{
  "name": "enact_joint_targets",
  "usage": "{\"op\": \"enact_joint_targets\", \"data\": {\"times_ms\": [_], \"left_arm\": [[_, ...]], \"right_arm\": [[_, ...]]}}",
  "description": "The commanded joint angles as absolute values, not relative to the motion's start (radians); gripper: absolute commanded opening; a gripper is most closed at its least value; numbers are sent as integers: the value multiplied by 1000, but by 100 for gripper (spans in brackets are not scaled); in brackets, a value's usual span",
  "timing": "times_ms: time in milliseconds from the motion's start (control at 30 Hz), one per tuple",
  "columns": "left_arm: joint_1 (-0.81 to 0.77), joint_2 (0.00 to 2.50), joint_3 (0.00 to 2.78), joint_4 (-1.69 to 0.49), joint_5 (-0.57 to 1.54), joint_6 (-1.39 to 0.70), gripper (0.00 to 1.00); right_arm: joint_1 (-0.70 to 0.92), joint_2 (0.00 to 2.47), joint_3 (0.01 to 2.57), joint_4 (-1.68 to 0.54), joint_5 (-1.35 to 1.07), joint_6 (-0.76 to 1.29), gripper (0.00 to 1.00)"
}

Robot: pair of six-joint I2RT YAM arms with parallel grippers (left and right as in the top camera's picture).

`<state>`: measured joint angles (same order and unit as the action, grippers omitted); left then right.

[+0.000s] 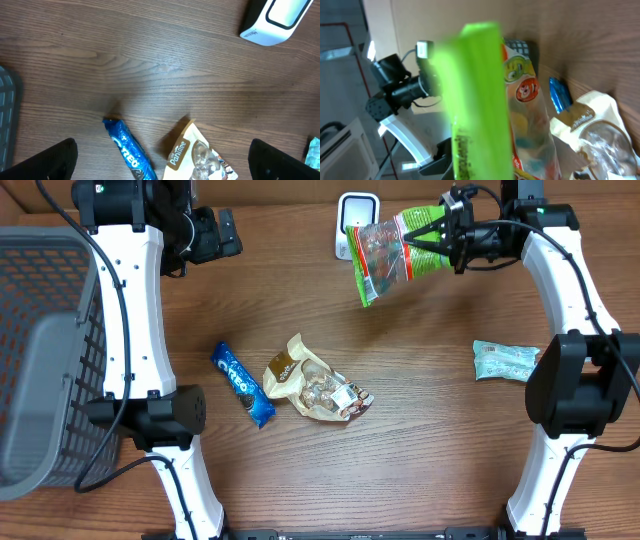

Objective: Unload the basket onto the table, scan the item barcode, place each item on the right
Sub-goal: 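Lift the green packet and carry it to the white scanner, then hold the green packet's barcode against the scanner window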

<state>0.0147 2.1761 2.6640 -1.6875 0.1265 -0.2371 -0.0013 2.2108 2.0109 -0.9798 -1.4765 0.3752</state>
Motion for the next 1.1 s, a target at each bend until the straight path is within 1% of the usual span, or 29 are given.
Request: {"op": "enact_joint_targets", "data": {"times_ms": [0, 33, 100, 200, 267, 367, 500, 667, 767, 933, 1067], "left_arm": [[11, 2177, 2683, -1689, 123, -251, 100], [11, 2177, 2683, -1689, 123, -251, 100], [11, 2177, 2683, -1689, 123, -251, 100], [11, 2177, 2683, -1689, 123, -251, 100], [11, 2177, 2683, -1689, 123, -251, 100], [11, 2177, 2683, -1689, 123, -251, 100], [11, 2177, 2683, -1689, 123, -251, 100], [11, 2177, 2683, -1689, 123, -251, 100], [11, 2177, 2683, -1689, 123, -251, 100], [11, 2177, 2683, -1689, 123, -251, 100], [11, 2177, 2683, -1689, 123, -251, 100]], "right_arm": [[17, 2153, 2048, -895, -1567, 501, 4], [22, 2153, 2048, -847, -1553, 524, 4], [35, 2153, 2048, -752, -1445, 582, 4], [60, 2152, 2049, -710, -1037, 669, 4], [84, 2152, 2049, -692, -798, 675, 4], [143, 2152, 2049, -647, -474, 615, 4], [233, 2153, 2049, -542, -102, 514, 4], [348, 2157, 2049, -344, 270, 240, 4], [391, 2168, 2049, -233, 368, 79, 4], [426, 2212, 2049, -112, 391, -189, 4], [427, 2264, 2049, -74, 410, -375, 4]]}}
